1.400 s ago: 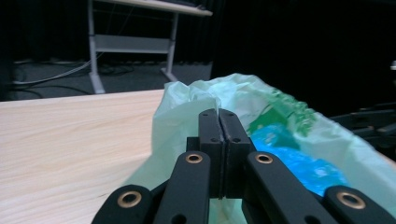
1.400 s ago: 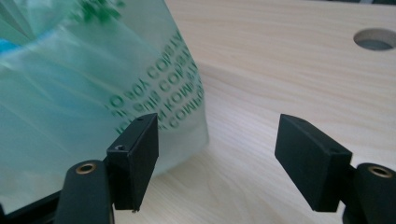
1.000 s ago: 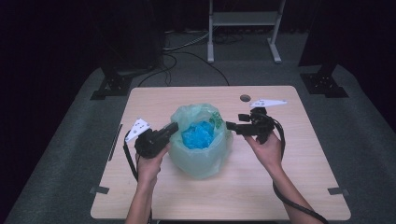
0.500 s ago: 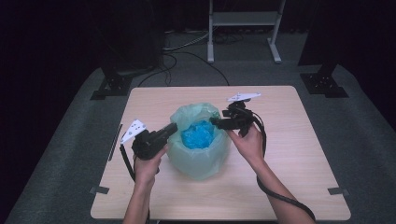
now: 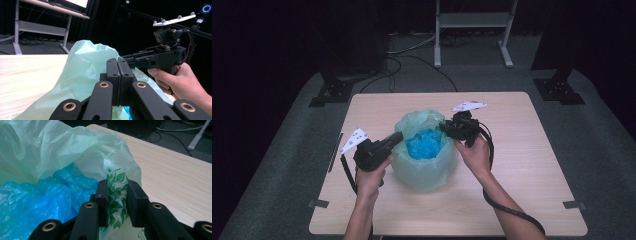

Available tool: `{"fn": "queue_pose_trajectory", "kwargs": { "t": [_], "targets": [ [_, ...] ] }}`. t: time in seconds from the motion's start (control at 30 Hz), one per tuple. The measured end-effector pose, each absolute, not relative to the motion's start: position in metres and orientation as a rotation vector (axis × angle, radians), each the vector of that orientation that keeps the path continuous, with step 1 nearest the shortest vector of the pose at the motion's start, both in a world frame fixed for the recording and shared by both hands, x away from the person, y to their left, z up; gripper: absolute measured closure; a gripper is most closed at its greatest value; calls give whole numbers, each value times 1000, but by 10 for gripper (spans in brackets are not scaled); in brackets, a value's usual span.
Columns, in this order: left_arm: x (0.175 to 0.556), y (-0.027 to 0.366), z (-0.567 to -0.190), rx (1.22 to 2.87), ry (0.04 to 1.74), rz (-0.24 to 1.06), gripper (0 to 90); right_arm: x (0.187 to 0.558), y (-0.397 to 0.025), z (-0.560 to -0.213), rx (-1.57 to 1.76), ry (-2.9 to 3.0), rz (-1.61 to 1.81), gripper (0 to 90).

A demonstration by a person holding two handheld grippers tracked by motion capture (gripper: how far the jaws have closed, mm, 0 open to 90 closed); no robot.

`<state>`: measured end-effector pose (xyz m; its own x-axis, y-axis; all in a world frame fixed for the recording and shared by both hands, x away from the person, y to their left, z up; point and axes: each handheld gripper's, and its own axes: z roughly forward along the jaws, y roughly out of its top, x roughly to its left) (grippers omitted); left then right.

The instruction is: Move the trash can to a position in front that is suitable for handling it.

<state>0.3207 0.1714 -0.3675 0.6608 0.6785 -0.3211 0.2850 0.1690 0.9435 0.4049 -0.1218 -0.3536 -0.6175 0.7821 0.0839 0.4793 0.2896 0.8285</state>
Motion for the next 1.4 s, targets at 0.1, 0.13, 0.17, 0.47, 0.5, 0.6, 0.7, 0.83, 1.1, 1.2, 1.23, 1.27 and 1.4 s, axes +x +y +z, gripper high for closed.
{"fn": "queue_pose_trajectory", "kwargs": {
  "t": [0.1,0.13,0.17,0.47,0.5,0.6,0.7,0.83,1.1,1.2,1.23,1.27,1.4],
  "targets": [
    [321,172,-367,1414,868,333,897,404,-121,-351,1128,2215,1251,783],
    [321,172,-367,1413,868,331,898,403,-121,-350,1118,2204,1252,807],
    [321,172,-367,1413,868,331,898,403,-121,-350,1118,2204,1252,807],
    [320,173,-366,1395,862,326,898,397,-121,-337,1066,2140,1286,885],
    [320,173,-366,1395,862,326,897,397,-121,-337,1066,2140,1286,885],
    [319,171,-365,1392,855,323,897,393,-120,-330,1045,2151,1318,893],
    [318,169,-364,1391,848,321,897,392,-119,-328,1039,2163,1343,893],
    [317,165,-364,1394,839,318,897,391,-117,-324,1038,2210,1403,895],
    [318,154,-366,1423,826,311,897,389,-108,-318,1043,2315,1494,895],
    [318,149,-368,1436,821,307,897,388,-107,-317,1047,2332,1529,895],
    [318,148,-368,1443,817,308,897,387,-105,-314,1047,2347,1551,896],
    [318,146,-369,1442,819,303,897,387,-104,-313,1041,2354,1553,895],
    [318,141,-370,1459,812,303,897,387,-101,-311,1045,2381,1586,895]
  ]
}}
